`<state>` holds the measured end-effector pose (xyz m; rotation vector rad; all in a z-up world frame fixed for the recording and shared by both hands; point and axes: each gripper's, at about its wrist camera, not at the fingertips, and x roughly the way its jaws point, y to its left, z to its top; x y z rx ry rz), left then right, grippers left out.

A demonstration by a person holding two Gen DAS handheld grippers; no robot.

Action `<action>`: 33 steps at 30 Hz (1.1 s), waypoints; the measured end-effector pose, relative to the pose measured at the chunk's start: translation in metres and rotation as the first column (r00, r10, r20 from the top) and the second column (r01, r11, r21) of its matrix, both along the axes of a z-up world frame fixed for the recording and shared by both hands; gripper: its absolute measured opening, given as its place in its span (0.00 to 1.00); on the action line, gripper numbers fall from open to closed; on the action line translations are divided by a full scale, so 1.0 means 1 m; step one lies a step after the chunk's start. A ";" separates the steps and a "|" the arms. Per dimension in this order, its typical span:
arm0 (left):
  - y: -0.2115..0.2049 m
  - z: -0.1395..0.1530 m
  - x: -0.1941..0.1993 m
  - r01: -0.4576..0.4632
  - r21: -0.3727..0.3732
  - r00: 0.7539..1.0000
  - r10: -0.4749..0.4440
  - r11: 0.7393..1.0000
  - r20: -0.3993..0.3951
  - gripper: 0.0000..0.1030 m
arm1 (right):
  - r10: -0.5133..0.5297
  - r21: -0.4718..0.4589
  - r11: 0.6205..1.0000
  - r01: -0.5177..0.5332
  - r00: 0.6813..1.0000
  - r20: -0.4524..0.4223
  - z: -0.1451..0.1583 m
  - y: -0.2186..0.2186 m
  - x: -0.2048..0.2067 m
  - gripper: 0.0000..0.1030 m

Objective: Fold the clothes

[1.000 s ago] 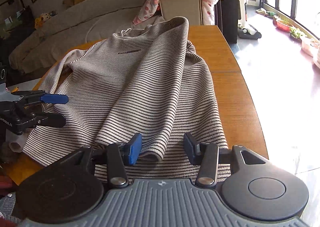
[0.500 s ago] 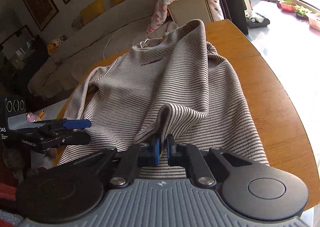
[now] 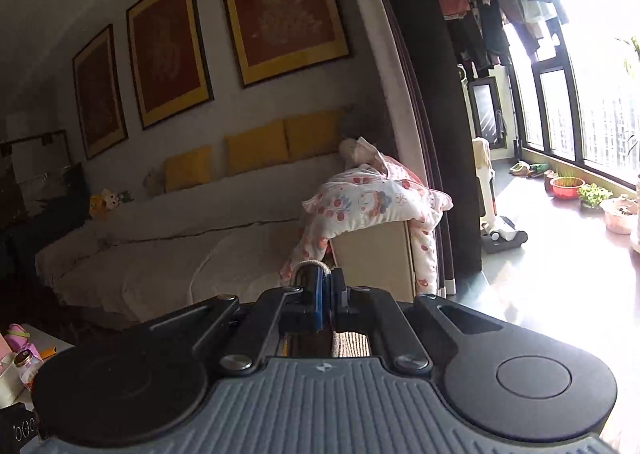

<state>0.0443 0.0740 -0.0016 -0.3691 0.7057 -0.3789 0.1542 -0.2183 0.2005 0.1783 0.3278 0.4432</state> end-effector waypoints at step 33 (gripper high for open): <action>0.015 0.006 0.016 -0.057 0.067 0.998 0.055 0.996 0.023 1.00 | -0.048 -0.242 0.970 -0.024 0.957 -0.287 -0.205 0.071 0.065 0.47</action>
